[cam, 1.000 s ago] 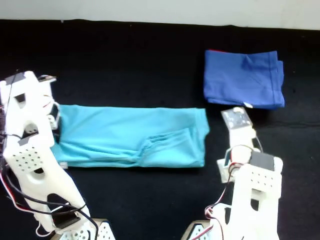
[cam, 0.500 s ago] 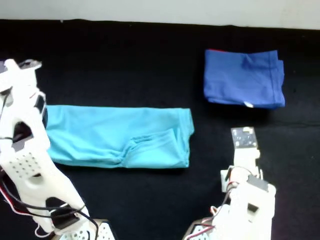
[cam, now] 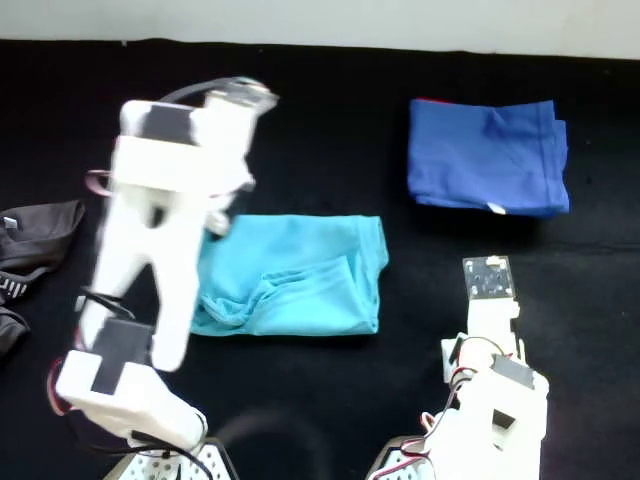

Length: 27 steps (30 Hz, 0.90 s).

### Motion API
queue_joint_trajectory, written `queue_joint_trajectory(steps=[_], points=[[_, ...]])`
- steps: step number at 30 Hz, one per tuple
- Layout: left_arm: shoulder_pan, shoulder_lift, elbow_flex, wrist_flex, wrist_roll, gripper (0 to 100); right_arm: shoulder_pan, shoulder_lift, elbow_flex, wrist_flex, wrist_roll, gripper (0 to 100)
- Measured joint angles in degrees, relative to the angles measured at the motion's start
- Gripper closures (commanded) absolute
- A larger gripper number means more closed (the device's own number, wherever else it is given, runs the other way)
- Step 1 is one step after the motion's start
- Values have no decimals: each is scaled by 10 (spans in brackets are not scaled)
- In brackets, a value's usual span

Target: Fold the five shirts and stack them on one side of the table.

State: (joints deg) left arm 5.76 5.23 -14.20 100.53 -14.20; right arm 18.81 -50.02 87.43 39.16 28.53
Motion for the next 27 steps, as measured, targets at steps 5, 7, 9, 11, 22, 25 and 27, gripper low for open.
queue_joint_trajectory(steps=[5, 7, 9, 11, 22, 25, 27], points=[[110, 0, 3, -25, 5, 991, 0, 0, 0, 0, 0, 993], [136, 0, 5, -48, 7, 992, 0, 0, 0, 0, 0, 993], [158, 0, 7, -71, 8, 992, 0, 0, 0, 0, 0, 993], [179, 14, 6, -89, 8, 992, 0, 0, 0, 0, 0, 993], [209, 220, -161, -117, 51, 992, 0, 0, 0, 0, 0, 993], [218, 261, -221, -117, 59, 992, 0, 0, 0, 0, 0, 993], [228, 281, -243, -117, 59, 990, 0, 0, 0, 0, 0, 993]])
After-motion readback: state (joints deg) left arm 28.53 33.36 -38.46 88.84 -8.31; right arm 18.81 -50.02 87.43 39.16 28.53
